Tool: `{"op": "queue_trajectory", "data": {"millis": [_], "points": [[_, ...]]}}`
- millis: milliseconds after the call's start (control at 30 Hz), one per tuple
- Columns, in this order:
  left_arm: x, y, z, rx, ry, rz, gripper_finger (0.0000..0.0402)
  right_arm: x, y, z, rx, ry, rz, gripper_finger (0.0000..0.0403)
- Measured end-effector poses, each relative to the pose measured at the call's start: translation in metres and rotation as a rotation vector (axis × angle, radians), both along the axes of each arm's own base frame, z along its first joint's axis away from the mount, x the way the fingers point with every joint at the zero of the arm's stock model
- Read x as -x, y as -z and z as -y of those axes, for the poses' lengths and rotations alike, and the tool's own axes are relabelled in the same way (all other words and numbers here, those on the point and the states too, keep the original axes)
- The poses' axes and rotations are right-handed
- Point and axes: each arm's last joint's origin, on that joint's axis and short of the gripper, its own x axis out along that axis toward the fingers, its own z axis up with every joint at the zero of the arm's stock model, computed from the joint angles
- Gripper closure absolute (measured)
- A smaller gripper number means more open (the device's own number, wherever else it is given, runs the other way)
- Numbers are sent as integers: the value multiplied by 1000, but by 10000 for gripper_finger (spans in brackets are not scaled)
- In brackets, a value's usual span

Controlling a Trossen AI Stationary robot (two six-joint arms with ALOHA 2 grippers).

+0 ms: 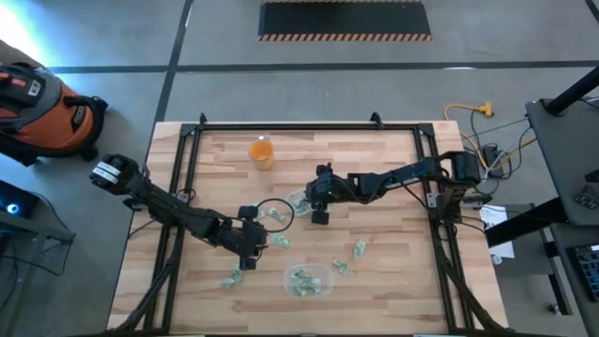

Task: Pick and place Stevia / Truvia into bins
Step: Put the white stevia packet into the bottom transparent bin

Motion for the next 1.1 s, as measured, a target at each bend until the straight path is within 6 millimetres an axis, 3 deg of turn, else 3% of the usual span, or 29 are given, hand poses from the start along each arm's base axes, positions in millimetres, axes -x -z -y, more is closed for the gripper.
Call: {"op": "queue_trajectory", "data": {"millis": [300,500,767,1100], "points": [[0,0,0,-11,-7,-1,249,0,0,0,24,-23,-5,259],[9,5,-10,-169,-140,-50,249,1,-7,-5,60,-69,8,267],[31,14,-31,-200,-460,-213,249,5,-24,-20,76,-130,33,286],[35,24,-36,-164,-494,-216,249,15,-30,-52,68,-221,-20,306]]}}
